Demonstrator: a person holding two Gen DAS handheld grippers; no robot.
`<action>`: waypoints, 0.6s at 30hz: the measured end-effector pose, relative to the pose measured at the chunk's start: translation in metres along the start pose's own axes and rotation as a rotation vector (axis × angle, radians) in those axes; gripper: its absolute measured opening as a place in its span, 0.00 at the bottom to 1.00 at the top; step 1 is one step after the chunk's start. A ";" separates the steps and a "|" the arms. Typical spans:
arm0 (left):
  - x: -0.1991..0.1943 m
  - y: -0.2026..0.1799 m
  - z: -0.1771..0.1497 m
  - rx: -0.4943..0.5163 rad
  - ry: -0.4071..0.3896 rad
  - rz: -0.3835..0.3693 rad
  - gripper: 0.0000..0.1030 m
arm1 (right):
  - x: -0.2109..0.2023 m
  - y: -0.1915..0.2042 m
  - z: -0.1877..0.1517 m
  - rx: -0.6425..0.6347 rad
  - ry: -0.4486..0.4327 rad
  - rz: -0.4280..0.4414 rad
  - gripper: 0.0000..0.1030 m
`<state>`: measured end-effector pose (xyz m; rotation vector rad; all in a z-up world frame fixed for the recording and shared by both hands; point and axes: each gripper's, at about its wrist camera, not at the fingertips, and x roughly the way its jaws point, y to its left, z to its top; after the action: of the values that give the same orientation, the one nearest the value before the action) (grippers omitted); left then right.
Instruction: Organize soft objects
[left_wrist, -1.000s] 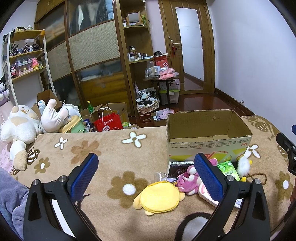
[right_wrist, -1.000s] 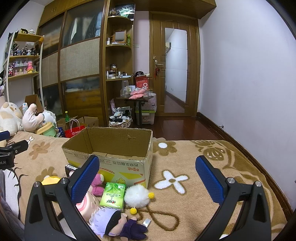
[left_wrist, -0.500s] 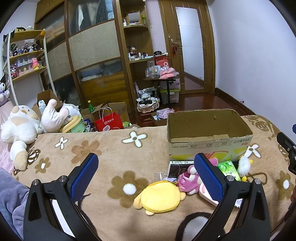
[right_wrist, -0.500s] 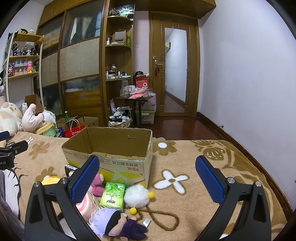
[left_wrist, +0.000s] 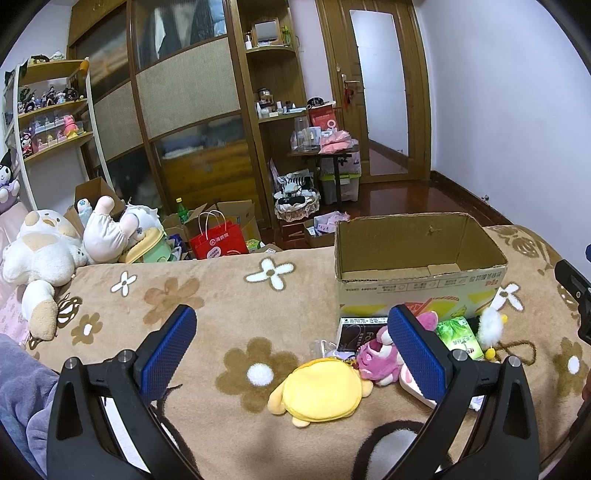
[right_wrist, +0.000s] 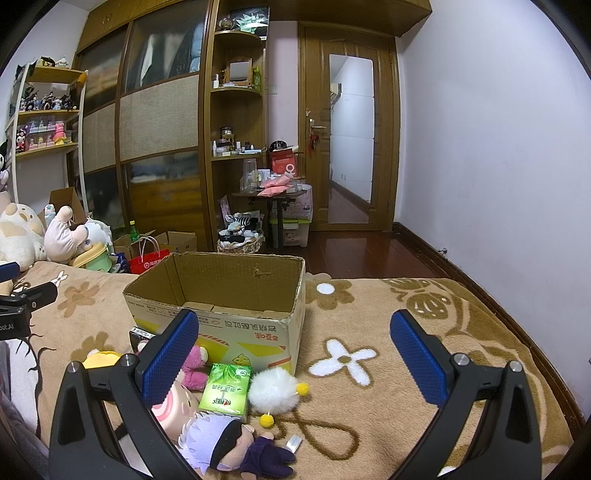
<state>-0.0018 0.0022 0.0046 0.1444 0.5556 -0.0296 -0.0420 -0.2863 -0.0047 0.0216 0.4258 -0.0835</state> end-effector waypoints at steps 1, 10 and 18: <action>0.001 0.000 0.000 0.003 0.002 0.011 0.99 | 0.000 0.000 0.000 0.000 0.000 0.000 1.00; 0.016 0.005 -0.004 0.043 0.050 0.021 0.99 | 0.018 -0.004 -0.010 0.003 0.013 -0.002 1.00; 0.051 -0.009 -0.002 0.069 0.148 0.011 0.99 | 0.039 -0.002 -0.011 0.028 0.065 0.010 1.00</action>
<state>0.0398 -0.0058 -0.0245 0.2182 0.7020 -0.0274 -0.0112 -0.2911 -0.0313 0.0541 0.4900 -0.0787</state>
